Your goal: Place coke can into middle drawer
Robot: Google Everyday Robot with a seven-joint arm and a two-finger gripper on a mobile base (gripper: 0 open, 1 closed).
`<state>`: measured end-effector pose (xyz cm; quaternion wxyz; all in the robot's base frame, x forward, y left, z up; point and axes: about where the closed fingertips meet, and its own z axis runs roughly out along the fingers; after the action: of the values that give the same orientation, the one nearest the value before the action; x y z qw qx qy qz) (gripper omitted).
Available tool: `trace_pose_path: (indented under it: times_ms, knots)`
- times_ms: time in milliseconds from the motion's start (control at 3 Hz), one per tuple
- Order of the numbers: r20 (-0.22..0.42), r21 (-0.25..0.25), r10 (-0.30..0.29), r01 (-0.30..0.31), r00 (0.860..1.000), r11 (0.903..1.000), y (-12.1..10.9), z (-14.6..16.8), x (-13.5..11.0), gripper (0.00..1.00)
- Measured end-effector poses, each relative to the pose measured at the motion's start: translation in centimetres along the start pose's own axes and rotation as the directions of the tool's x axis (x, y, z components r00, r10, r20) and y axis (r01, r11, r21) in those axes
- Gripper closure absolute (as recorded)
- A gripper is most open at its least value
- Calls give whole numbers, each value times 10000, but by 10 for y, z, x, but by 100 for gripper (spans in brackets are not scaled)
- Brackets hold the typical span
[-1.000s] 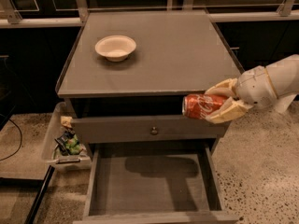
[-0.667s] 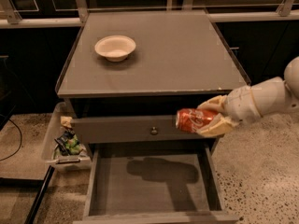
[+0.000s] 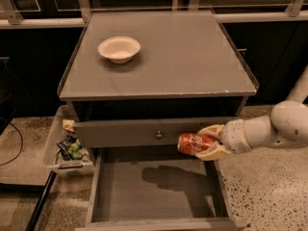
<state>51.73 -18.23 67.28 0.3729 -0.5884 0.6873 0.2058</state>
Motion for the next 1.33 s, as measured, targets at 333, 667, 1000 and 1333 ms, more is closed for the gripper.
trace_pose_path:
  times_ms: [333,667,1000,1333]
  knots:
    - [114,198,55,-58,9999,9998,-3,29,35,100]
    - [115,198,56,-58,9999,9998,-3,29,35,100]
    - [328,2,361,-361,9988,9993,2,45,43,100]
    - [464,-289,1235,-1222,9913,9921,25,96,73,100]
